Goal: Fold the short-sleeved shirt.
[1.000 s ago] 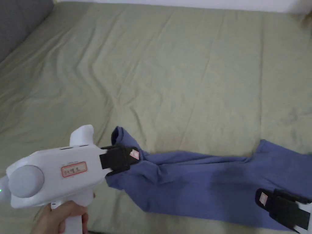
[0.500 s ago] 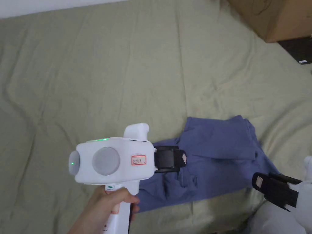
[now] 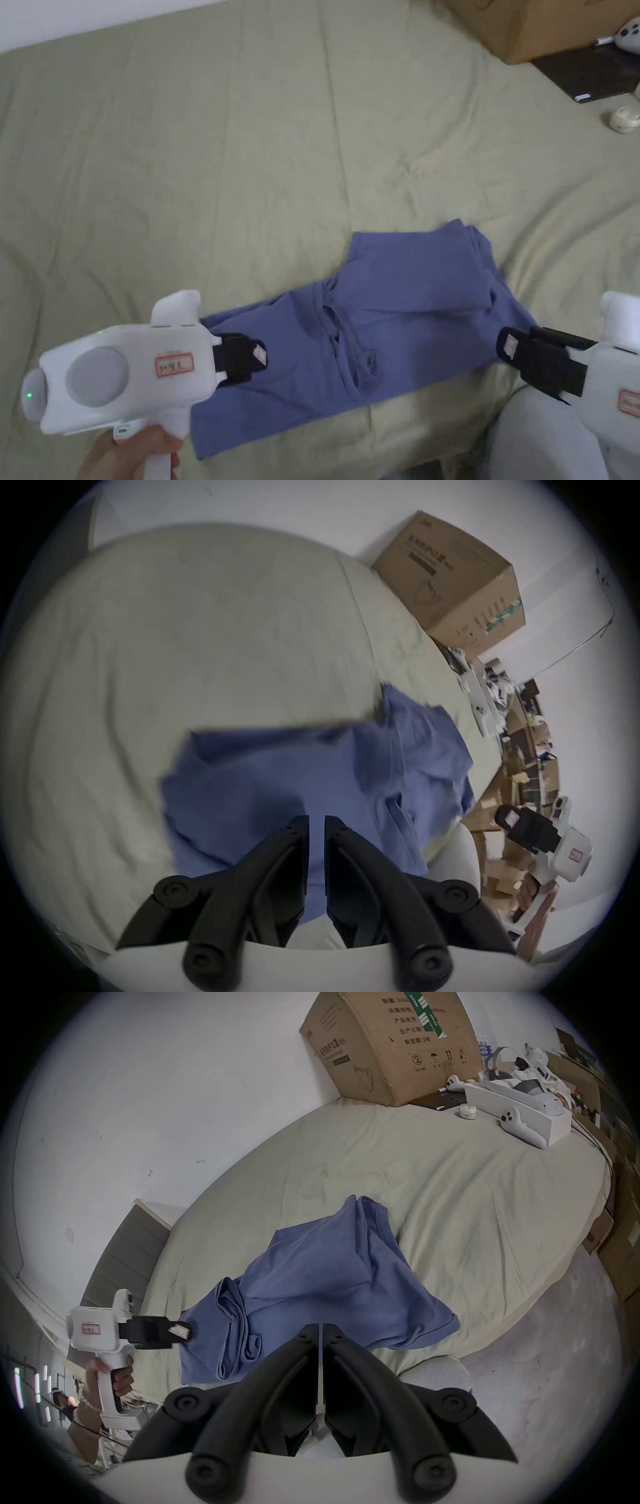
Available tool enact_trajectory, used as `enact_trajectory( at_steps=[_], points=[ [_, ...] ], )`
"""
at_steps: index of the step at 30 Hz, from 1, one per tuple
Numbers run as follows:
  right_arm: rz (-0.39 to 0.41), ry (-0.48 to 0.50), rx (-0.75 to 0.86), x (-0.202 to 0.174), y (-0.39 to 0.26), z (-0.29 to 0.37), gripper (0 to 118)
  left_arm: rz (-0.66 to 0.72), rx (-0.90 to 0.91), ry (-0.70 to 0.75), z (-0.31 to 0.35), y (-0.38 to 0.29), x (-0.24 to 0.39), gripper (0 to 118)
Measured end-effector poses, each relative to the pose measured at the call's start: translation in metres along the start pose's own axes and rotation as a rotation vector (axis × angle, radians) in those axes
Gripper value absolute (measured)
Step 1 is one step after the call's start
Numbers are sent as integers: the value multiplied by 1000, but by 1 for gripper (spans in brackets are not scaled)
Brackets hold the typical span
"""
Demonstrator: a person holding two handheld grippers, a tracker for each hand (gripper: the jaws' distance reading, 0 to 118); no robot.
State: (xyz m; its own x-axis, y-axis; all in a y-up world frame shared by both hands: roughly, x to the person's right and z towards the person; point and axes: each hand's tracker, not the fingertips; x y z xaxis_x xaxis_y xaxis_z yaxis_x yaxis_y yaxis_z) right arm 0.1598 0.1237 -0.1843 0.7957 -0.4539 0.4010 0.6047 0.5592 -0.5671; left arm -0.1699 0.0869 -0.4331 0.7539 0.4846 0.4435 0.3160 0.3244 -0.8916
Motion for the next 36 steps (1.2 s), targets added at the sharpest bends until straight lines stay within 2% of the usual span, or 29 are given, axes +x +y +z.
enact_trajectory(
  at_steps=[7, 11, 15, 19, 20, 21, 22, 23, 26, 29, 32, 34, 36],
  points=[
    [11, -4, -31, 3, -5, -5, 4, -132, -128, -82, -54, -7, 54, 14],
    [2, -7, -41, 5, -7, -5, 4, -194, -113, -76, -58, -3, 75, 14],
    [22, -12, -58, 0, -8, -7, 4, -100, -76, -234, -36, 4, 67, 14],
    [37, 2, -61, -11, -6, -9, 4, -15, 1, -296, 3, 7, 30, 15],
    [43, 7, -61, -14, -5, -10, 4, 22, 17, -309, 13, 6, 16, 23],
    [51, 13, -58, -17, -4, -11, 4, 60, 29, -319, 24, 4, -3, 44],
    [58, 20, -59, -21, -3, -13, 4, 93, 44, -319, 33, 1, -21, 74],
    [65, 26, -63, -25, -2, -14, 4, 128, 54, -308, 40, -3, -39, 90],
    [92, 37, -70, -38, -1, -19, 4, 217, 62, -231, 57, -17, -85, 89],
    [119, 35, -72, -54, 0, -25, 4, 234, 41, -210, 54, -27, -118, 89],
    [102, 94, -54, -66, 1, -25, 4, 277, 10, -236, 38, -33, -135, 89],
    [85, 146, -39, -74, 3, -23, 4, 312, 37, -310, 27, -36, -138, 89],
    [108, 146, -29, -84, 5, -21, 4, 313, 57, -384, 16, -32, -151, 89]
  ],
)
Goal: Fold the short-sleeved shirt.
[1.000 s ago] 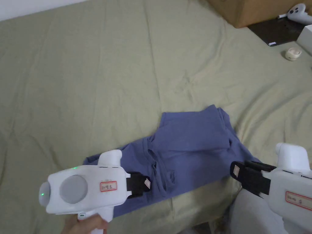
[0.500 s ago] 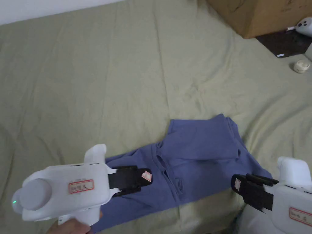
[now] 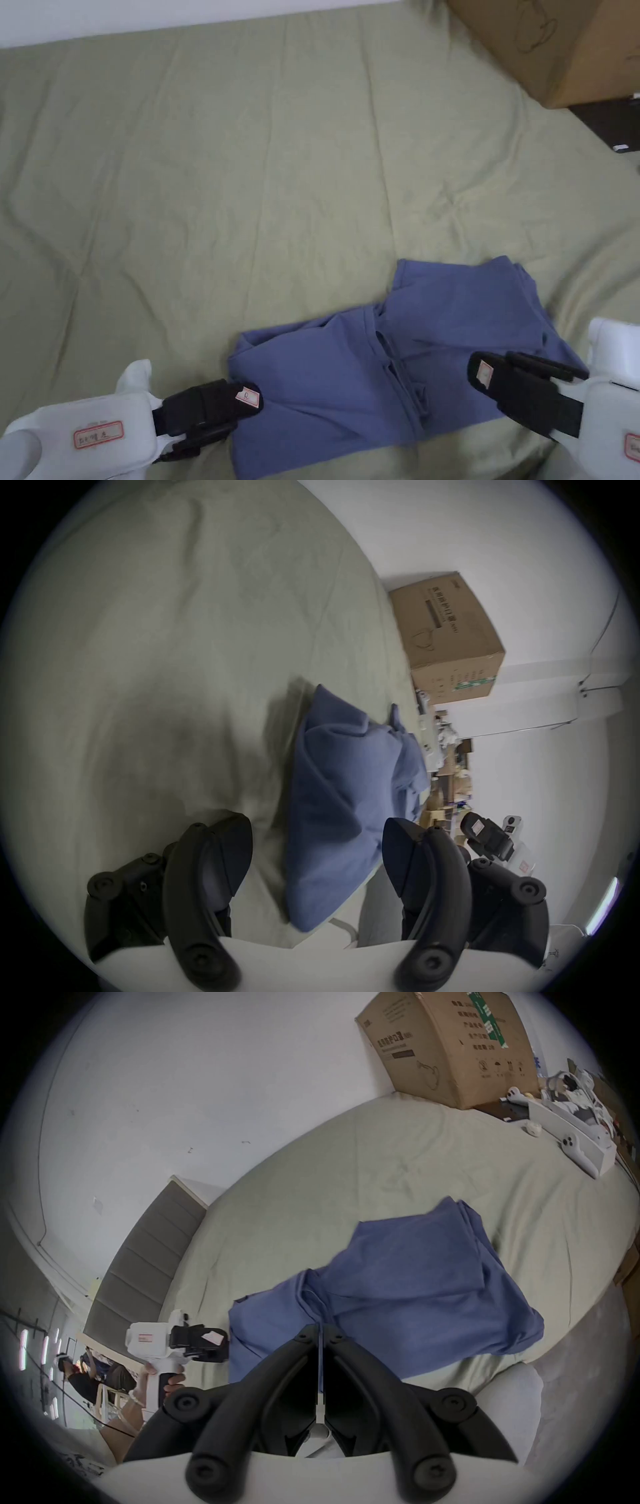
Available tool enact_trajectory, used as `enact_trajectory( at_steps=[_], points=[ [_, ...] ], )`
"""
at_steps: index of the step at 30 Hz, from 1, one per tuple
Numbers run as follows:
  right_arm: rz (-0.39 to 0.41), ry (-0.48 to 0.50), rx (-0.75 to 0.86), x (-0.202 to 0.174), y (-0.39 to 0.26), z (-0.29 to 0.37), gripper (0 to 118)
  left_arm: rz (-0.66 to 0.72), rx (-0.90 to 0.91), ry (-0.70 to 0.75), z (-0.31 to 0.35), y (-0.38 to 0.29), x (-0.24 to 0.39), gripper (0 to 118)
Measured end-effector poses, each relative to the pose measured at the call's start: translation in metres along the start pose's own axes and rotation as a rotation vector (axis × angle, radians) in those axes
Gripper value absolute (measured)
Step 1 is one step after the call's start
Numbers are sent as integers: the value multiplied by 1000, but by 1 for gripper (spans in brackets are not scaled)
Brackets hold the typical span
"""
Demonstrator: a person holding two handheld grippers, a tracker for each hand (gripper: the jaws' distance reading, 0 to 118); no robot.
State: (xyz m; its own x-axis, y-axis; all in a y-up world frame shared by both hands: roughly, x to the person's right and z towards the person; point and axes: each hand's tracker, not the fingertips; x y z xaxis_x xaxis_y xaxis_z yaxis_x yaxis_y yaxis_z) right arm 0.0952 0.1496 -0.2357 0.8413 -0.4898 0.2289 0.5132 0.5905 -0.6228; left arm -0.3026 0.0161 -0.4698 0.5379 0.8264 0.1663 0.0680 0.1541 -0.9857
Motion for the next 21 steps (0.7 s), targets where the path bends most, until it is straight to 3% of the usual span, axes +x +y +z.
enact_trajectory(
  at_steps=[2, 5, 8, 10, 12, 13, 14, 15, 21],
  points=[
    [78, 3, 38, -14, 0, 3, 4, 29, -9, -51, -10, 7, -7, 89],
    [185, 111, 74, -36, -1, 14, 4, 96, -11, -124, -22, 14, -8, 89],
    [240, 36, -18, -57, 3, 11, 4, 82, -12, -149, -34, 15, -7, 89],
    [298, 84, 26, -69, 2, 14, 4, 80, -12, -165, -40, 15, -5, 88],
    [285, 107, 5, -73, 5, 14, 4, 86, -15, -175, -41, 15, -4, 76],
    [292, 108, 12, -73, 5, 15, 4, 88, -17, -175, -41, 15, -4, 61],
    [304, 112, 18, -74, 5, 16, 4, 94, -17, -161, -41, 16, -6, 35],
    [315, 114, 22, -76, 6, 17, 4, 100, -21, -137, -42, 16, -9, 29],
    [336, 138, 32, -82, 6, 22, 4, 70, -25, -111, -38, 12, 1, 21]
  ],
)
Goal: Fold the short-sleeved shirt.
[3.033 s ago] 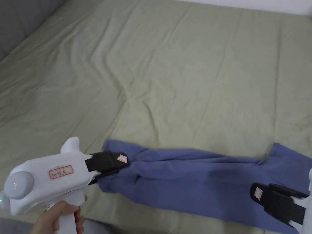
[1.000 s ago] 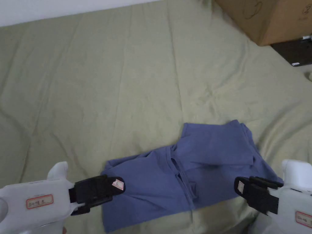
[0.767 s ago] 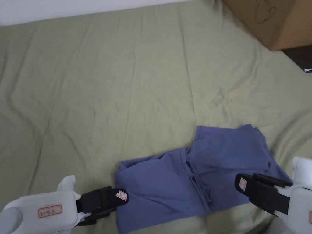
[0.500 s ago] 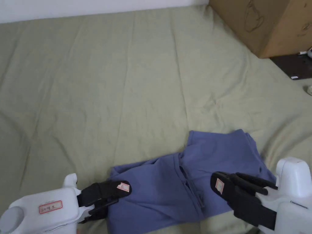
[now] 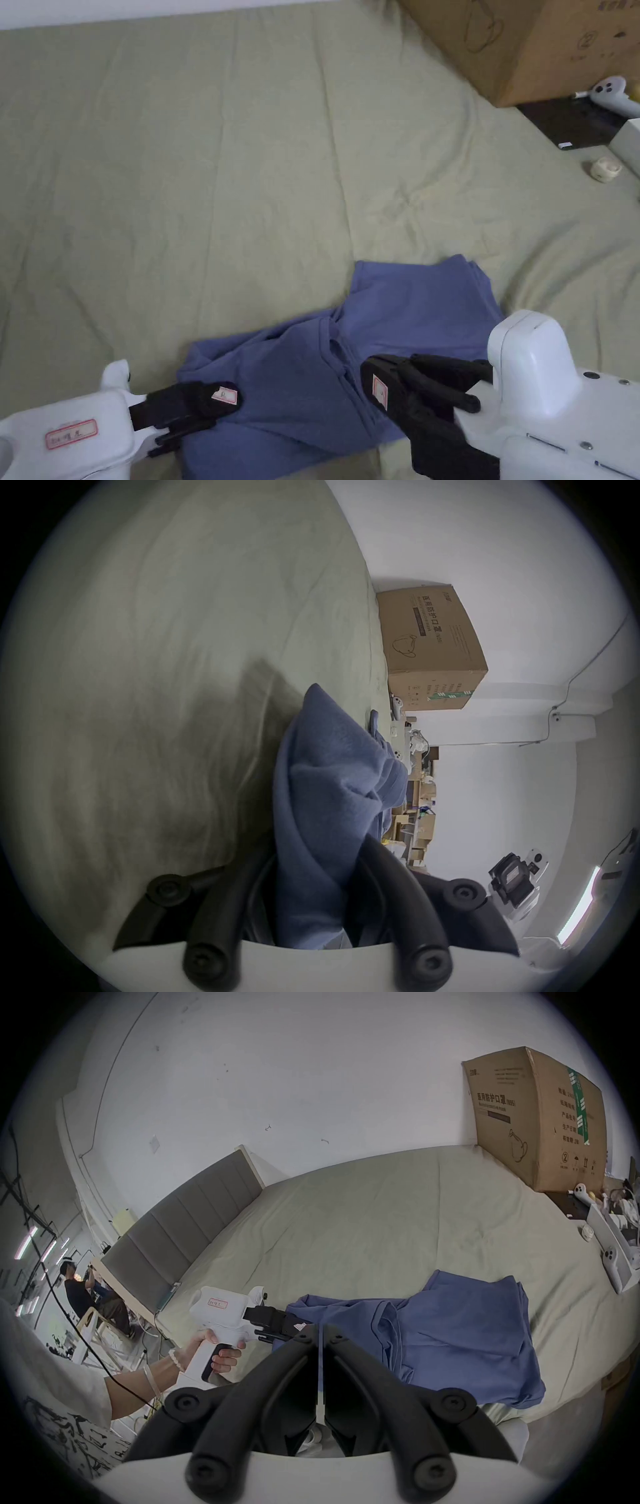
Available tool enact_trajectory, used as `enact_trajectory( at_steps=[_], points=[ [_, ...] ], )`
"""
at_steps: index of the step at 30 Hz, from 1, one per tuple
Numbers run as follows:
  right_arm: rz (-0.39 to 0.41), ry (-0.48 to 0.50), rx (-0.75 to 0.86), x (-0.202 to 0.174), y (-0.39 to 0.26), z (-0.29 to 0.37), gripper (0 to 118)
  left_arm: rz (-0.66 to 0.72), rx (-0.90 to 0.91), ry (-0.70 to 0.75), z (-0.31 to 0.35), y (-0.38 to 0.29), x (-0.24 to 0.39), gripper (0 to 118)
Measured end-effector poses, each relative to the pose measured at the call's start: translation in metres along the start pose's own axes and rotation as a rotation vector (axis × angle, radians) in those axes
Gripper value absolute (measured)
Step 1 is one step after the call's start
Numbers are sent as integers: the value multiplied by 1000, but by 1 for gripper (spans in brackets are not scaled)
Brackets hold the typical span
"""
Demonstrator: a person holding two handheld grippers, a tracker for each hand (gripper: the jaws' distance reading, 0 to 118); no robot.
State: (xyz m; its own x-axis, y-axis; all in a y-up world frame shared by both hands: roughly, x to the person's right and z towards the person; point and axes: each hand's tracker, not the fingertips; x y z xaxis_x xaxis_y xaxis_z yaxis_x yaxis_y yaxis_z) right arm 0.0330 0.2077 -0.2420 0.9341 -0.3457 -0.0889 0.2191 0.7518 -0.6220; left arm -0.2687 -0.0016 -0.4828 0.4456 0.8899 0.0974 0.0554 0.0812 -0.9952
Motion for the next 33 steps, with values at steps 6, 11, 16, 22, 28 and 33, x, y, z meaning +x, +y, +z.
enact_trajectory(
  at_steps=[6, 11, 16, 22, 28, 33],
  points=[
    [-29, 13, -23, 0, 3, -1, 4, -32, -18, 85, 11, 7, 21, 18],
    [-20, 30, -11, -3, 8, -1, 4, -71, 26, 108, 61, 10, 29, 18],
    [-26, 55, 13, -2, 7, -1, 4, -55, 112, 310, 141, 12, 14, 18],
    [-70, 43, -1, 6, 0, -4, 4, -19, 228, 476, 196, 3, 37, 18],
    [-139, 8, 1, 35, -15, 6, 4, -35, 203, 579, 162, 9, 119, 18],
    [-205, -30, 11, 67, -28, 19, 4, -180, 154, 632, 73, 8, 184, 18]
  ],
)
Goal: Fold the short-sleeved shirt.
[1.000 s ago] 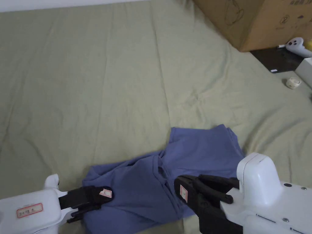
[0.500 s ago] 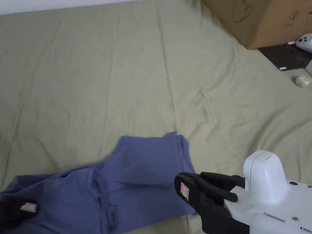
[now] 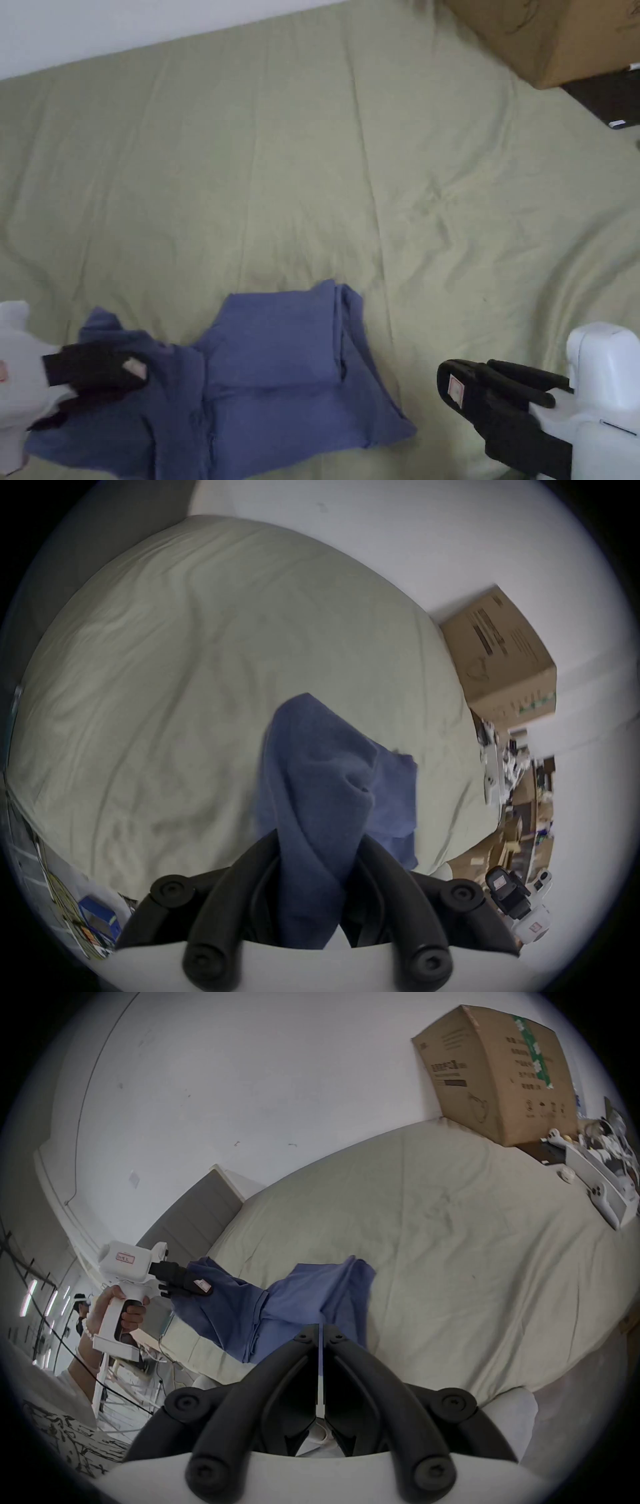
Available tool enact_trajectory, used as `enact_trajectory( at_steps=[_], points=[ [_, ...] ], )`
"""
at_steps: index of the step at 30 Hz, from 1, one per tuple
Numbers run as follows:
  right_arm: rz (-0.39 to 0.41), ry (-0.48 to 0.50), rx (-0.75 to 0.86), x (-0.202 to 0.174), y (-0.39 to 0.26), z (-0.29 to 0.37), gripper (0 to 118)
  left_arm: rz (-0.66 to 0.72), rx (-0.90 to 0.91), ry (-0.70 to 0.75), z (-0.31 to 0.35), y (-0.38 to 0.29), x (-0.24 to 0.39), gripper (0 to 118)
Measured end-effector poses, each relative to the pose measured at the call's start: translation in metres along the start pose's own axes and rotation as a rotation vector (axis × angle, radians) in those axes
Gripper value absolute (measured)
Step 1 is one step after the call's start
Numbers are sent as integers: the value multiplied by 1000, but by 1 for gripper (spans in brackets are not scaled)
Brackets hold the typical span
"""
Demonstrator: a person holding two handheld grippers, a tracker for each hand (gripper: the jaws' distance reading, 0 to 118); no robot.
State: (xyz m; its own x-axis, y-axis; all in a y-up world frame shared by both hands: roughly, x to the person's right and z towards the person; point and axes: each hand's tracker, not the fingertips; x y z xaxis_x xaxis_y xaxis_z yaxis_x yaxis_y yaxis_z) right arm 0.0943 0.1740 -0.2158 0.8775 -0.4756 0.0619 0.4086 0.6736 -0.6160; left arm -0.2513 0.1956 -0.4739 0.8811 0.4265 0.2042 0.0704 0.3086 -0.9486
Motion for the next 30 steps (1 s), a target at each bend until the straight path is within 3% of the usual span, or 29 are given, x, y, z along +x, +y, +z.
enact_trajectory(
  at_steps=[2, 6, 8, 9, 10, 11, 12, 13, 15, 21, 27, 28, 30],
  points=[
    [-5, -22, 3, 9, -1, 6, 4, -80, -54, -46, -32, 1, 28, 18],
    [-34, -52, 14, 30, -7, 18, 4, -74, -221, -159, -107, 7, 66, 18],
    [-65, -66, 14, 39, -11, 21, 4, -87, -294, -125, -139, 8, 79, 20],
    [-73, -76, 12, 42, -13, 23, 4, -134, -304, -94, -151, 7, 84, 30],
    [-78, -86, 10, 45, -15, 24, 4, -151, -299, -83, -156, 5, 86, 53],
    [-85, -95, 5, 47, -18, 24, 4, -133, -293, -145, -158, 3, 85, 91],
    [-94, -101, 1, 50, -20, 24, 4, -119, -291, -201, -156, 3, 83, 103],
    [-104, -104, -5, 53, -21, 24, 4, -90, -281, -237, -149, 3, 80, 107],
    [-117, -108, -14, 52, -21, 20, 4, -73, -254, -280, -126, 6, 78, 107],
    [-112, -97, -54, 49, -22, 2, 4, -63, -139, -218, -69, 13, 39, 107],
    [-92, -56, -73, 39, -20, -11, 4, -31, -143, -130, -74, 13, 3, 106],
    [-88, -54, -76, 38, -20, -12, 4, -56, -157, -121, -77, 11, 5, 105],
    [-84, -52, -83, 38, -20, -13, 4, -130, -179, -138, -86, 4, 15, 90]
  ],
)
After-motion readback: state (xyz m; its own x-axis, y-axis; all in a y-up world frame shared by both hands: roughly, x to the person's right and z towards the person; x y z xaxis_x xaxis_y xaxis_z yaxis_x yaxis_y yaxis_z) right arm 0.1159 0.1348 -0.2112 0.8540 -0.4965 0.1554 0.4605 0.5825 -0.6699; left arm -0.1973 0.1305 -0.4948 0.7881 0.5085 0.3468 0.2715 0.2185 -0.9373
